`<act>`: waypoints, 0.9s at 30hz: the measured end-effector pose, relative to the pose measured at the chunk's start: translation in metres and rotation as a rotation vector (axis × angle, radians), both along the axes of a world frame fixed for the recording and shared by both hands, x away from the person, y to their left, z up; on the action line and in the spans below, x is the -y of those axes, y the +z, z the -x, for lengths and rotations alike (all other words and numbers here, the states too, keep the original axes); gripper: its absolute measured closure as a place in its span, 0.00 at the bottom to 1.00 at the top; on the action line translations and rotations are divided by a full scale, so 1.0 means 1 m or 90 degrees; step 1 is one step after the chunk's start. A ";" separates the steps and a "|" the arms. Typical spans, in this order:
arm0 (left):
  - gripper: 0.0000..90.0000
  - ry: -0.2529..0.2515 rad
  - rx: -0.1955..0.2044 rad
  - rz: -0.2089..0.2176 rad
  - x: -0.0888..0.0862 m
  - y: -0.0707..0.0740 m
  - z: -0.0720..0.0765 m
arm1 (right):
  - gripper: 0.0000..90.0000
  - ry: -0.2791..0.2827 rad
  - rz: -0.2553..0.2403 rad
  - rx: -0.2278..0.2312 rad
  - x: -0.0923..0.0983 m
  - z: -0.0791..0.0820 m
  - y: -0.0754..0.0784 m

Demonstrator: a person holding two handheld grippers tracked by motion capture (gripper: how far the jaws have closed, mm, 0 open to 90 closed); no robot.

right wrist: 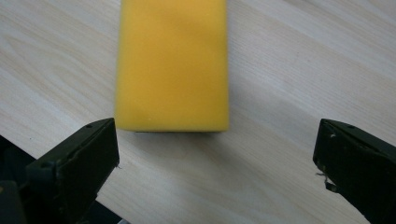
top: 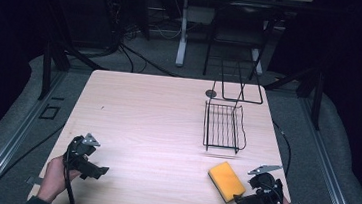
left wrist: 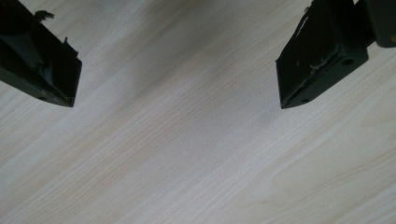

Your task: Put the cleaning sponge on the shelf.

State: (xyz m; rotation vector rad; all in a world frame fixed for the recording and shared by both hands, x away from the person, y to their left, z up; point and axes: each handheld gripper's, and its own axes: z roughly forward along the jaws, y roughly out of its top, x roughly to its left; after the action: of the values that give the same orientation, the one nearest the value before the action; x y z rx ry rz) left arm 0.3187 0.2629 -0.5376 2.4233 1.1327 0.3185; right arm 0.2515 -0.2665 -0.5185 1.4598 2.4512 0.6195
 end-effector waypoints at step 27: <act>0.00 -0.009 -0.001 -0.002 0.003 -0.001 0.000 | 0.18 0.049 0.052 -0.064 -0.036 -0.018 -0.026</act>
State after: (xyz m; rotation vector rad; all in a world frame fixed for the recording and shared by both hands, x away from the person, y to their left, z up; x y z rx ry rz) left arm 0.3187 0.2596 -0.5383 2.4330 1.1158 0.3142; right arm 0.2698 -0.2306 -0.5450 1.4043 2.5865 0.4654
